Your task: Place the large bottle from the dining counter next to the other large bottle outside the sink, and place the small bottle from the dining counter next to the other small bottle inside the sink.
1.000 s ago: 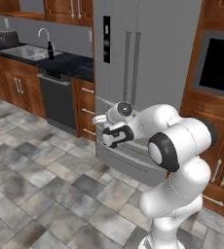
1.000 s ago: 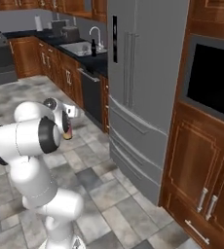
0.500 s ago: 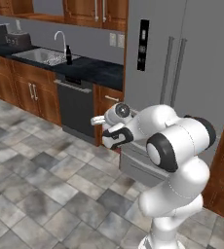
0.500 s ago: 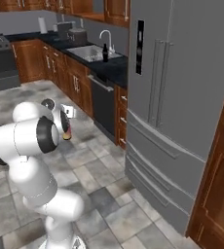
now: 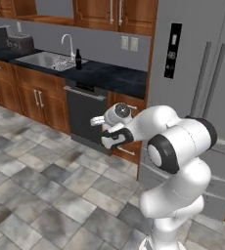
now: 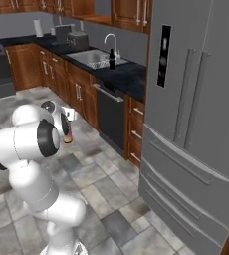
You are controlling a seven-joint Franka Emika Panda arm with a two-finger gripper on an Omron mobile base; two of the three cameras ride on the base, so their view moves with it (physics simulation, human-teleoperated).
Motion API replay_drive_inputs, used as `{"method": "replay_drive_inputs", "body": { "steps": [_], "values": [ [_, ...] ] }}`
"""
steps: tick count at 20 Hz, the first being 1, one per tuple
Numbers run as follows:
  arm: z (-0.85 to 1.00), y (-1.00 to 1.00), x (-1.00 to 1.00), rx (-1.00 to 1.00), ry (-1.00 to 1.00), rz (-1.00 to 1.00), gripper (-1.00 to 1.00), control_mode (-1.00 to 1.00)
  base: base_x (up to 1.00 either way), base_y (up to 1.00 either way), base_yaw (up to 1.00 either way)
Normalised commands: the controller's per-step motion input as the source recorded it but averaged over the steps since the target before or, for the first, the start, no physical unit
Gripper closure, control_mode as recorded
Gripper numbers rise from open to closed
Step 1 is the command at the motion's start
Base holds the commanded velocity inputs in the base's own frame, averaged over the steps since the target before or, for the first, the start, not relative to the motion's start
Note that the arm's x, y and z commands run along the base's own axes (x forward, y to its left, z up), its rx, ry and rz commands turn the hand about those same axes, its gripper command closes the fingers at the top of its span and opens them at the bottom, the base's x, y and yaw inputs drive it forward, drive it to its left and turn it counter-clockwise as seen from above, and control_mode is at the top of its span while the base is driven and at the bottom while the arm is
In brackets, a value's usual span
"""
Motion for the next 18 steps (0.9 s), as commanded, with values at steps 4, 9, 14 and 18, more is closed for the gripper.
{"method": "replay_drive_inputs", "body": {
  "steps": [4, 9, 14, 18],
  "values": [
    [0.00, 0.00, 0.00, 0.00, 0.00, 0.00, 1.00, 1.00, 0.75, 0.54, -0.18],
    [0.00, 0.00, 0.00, 0.00, 0.00, 0.00, 1.00, 1.00, 0.86, 0.55, -0.15],
    [0.00, 0.00, 0.00, 0.00, 0.00, 0.00, 1.00, 1.00, 0.91, 0.50, -0.15],
    [0.00, 0.00, 0.00, 0.00, 0.00, 0.00, 1.00, 1.00, 0.83, 0.49, -0.19]
  ]
}}
